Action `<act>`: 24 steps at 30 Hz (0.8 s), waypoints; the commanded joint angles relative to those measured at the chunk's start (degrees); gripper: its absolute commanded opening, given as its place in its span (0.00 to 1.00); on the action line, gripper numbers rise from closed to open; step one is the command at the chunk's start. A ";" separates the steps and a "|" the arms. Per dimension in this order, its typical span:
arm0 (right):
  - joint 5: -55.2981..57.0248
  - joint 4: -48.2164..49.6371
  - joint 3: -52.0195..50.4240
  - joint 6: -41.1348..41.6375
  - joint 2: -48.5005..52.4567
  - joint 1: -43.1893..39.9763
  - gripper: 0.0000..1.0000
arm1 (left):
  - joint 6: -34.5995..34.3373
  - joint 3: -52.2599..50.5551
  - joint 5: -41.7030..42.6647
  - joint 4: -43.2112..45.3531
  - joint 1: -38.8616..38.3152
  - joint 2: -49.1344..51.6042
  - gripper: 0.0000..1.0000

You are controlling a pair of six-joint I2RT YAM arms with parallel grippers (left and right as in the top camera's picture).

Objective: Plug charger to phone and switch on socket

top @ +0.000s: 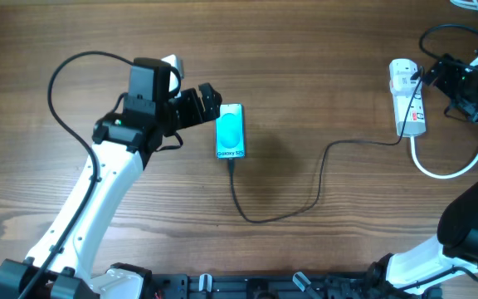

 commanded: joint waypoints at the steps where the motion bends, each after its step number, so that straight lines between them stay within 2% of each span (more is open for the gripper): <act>1: 0.55 0.13 0.15 -1.07 -0.46 -0.13 1.00 | 0.52 -6.08 -1.03 3.48 0.22 -0.85 1.00; 8: 0.55 0.13 0.15 -1.07 -0.46 -0.13 1.00 | 0.52 -20.39 -1.20 17.22 0.22 -0.87 1.00; 15: 0.55 0.13 0.15 -1.07 -0.46 -0.13 1.00 | 0.52 -31.89 -1.25 26.34 0.22 -2.40 1.00; 24: 0.55 0.13 0.15 -1.05 -0.46 -0.13 1.00 | 0.50 -49.57 -3.50 37.55 0.22 -13.11 1.00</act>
